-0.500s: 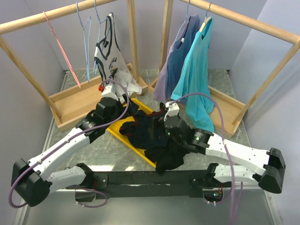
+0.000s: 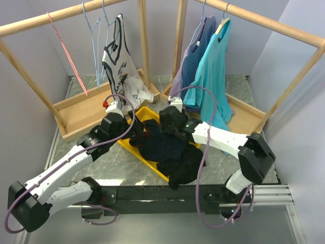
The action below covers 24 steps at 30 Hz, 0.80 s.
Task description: Place the tank top on the hanger
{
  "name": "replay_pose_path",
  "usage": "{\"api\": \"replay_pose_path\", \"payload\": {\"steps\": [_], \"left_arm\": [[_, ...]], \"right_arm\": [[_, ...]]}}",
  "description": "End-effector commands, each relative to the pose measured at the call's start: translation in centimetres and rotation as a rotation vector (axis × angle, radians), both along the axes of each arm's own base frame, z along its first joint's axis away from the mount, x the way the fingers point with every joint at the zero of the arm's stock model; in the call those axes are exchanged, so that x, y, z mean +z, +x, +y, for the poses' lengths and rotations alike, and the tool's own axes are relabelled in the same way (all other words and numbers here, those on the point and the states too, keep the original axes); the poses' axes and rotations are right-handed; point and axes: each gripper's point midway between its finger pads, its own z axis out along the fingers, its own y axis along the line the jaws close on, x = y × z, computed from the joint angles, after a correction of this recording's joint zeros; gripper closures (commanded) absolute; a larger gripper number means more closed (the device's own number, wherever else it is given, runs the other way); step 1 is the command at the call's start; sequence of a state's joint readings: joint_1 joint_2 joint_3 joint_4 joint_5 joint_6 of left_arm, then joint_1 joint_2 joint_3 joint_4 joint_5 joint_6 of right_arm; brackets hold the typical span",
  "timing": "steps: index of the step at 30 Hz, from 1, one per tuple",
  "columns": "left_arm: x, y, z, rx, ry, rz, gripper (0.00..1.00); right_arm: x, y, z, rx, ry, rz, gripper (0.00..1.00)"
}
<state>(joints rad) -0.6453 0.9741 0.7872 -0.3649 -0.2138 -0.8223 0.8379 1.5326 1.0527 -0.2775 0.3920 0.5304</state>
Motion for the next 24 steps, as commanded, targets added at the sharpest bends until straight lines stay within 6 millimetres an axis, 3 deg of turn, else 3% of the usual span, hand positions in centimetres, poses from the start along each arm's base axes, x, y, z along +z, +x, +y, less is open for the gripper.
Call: {"api": "replay_pose_path", "payload": {"steps": [1,7,11,15,18,19,24], "left_arm": [[0.9,-0.1,0.1,0.008,-0.023,-0.026,0.01],[0.3,-0.6,0.0,-0.013,-0.028,-0.018,0.00],[-0.1,-0.6,-0.3,-0.023,-0.035,-0.013,0.01],[-0.3,-0.6,-0.2,-0.023,-0.022,-0.006,0.01],[-0.1,-0.6,-0.2,-0.027,-0.028,-0.015,0.01],[-0.1,-0.7,-0.2,-0.028,-0.027,-0.017,0.01],[-0.1,-0.7,-0.4,-0.037,-0.043,-0.023,0.01]], "right_arm": [[1.6,2.7,-0.7,-0.101,-0.060,-0.096,0.26],[1.3,3.6,-3.3,-0.163,-0.071,-0.121,0.26],[0.2,4.3,-2.9,-0.105,0.003,-0.089,0.27],[-1.1,4.2,-1.4,-0.033,0.065,-0.042,0.38],[-1.2,4.3,-1.4,-0.034,0.073,-0.046,0.58],[-0.7,4.1,-1.4,-0.039,0.082,-0.056,0.70],[1.9,3.8,-1.6,-0.040,0.106,-0.095,0.98]]}}
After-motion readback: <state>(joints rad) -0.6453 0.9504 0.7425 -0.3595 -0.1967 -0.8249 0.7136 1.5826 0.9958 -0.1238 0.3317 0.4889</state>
